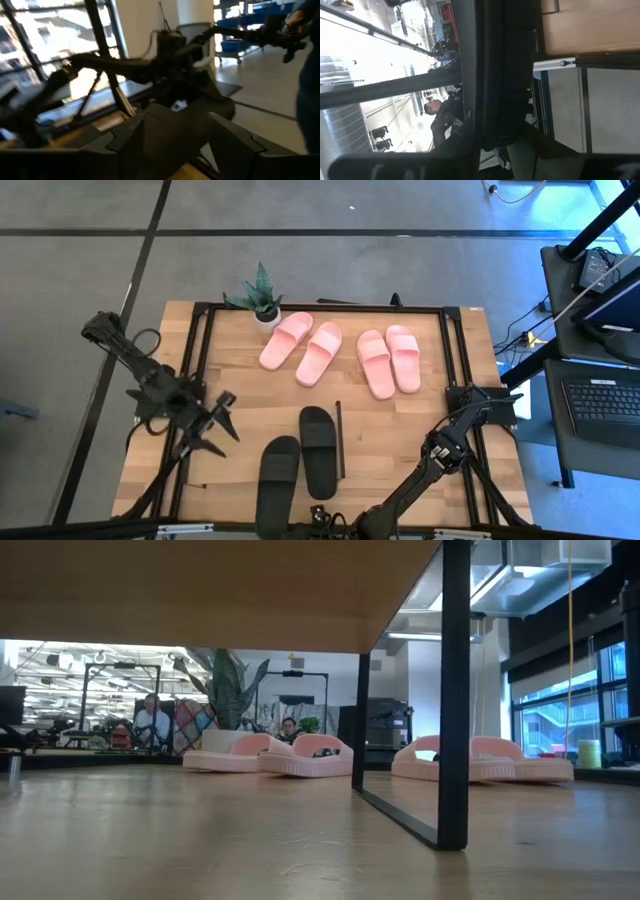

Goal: Pick and place slides into the shelf
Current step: Put the black slide on the shelf

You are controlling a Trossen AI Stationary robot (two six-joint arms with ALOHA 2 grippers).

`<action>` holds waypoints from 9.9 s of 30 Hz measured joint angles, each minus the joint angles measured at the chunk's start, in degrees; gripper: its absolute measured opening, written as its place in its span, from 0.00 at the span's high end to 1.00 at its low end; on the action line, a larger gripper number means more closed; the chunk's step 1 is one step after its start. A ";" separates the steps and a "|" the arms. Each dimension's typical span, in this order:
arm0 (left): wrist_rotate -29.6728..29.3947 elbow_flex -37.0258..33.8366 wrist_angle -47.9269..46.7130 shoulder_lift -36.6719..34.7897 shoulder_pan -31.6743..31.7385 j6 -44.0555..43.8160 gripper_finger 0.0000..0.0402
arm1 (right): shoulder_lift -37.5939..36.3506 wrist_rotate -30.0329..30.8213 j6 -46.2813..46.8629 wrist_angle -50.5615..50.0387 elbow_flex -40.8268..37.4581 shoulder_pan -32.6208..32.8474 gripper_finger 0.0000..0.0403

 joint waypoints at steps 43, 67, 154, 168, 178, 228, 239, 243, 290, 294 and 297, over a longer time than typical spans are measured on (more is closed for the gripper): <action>-0.14 6.54 14.77 28.19 -7.95 -9.03 0.50 | -0.03 4.81 8.13 -8.63 0.00 -0.71 0.78; -0.16 6.54 13.87 28.14 -3.39 -7.50 0.50 | -0.06 5.42 8.14 -9.47 0.00 -0.71 0.65; 8.49 6.54 -2.70 6.72 6.34 -10.59 0.50 | -0.10 16.99 24.60 -11.94 -0.04 2.45 0.63; 8.51 6.54 -2.63 6.72 6.34 -12.64 0.50 | -0.10 14.65 0.32 -12.47 -0.04 5.74 0.63; 8.53 6.54 -2.65 6.72 6.34 -20.17 0.50 | -0.10 10.64 -38.32 -13.29 0.00 4.90 0.63; 12.07 6.54 -7.61 6.70 6.27 -23.17 0.50 | -0.10 15.38 -59.01 -8.10 0.00 -0.03 0.63; 12.06 6.54 -7.79 6.71 6.27 -23.17 0.50 | -0.10 12.86 -57.55 -8.21 0.00 0.67 0.63; 12.05 6.54 -7.79 6.70 6.27 -23.17 0.50 | -0.10 7.24 -57.39 -6.97 0.00 0.82 0.63; 11.81 6.54 -7.81 6.71 6.29 -23.15 0.50 | -0.03 12.64 -52.18 -18.23 0.06 0.00 0.63; 11.77 6.54 -7.81 6.71 6.29 -23.12 0.50 | -0.06 16.20 -56.54 -18.41 0.84 1.01 0.63; 11.75 6.54 -7.81 6.72 6.30 -23.01 0.50 | -0.16 18.43 -61.58 -18.34 1.11 1.70 0.63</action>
